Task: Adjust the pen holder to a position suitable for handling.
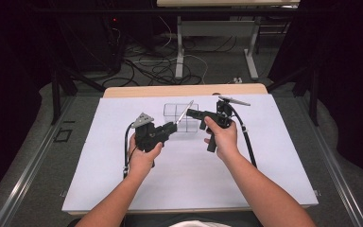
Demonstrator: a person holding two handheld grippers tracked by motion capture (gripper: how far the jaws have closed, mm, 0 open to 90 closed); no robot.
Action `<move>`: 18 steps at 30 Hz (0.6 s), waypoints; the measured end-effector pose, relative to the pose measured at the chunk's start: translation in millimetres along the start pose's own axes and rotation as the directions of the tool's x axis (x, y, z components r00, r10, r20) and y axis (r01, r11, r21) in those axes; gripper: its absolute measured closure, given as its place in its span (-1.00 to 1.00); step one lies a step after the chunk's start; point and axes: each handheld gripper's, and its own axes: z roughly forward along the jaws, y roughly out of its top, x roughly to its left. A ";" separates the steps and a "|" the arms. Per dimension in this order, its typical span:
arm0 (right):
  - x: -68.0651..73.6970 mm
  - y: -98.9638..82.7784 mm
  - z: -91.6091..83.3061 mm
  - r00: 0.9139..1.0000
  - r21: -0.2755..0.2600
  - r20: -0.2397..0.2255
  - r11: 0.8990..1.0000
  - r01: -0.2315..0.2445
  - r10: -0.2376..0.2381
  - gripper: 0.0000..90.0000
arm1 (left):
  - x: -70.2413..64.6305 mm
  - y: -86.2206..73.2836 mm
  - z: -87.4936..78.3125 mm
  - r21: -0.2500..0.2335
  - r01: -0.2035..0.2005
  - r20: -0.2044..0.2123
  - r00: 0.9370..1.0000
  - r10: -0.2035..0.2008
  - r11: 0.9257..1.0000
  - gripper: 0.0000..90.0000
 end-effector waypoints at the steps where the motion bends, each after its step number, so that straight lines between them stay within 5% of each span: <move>1: -0.8 -0.3 1.0 1.000 0.001 0.000 1.000 -0.001 0.001 0.17 | 0.2 -0.1 0.2 0.000 0.000 0.001 1.000 0.000 1.000 0.70; 18: -6.5 -0.9 8.9 0.995 0.007 -0.017 0.995 -0.095 0.095 0.39 | -7.3 -7.3 7.5 0.008 -0.016 0.011 1.000 0.016 1.000 0.70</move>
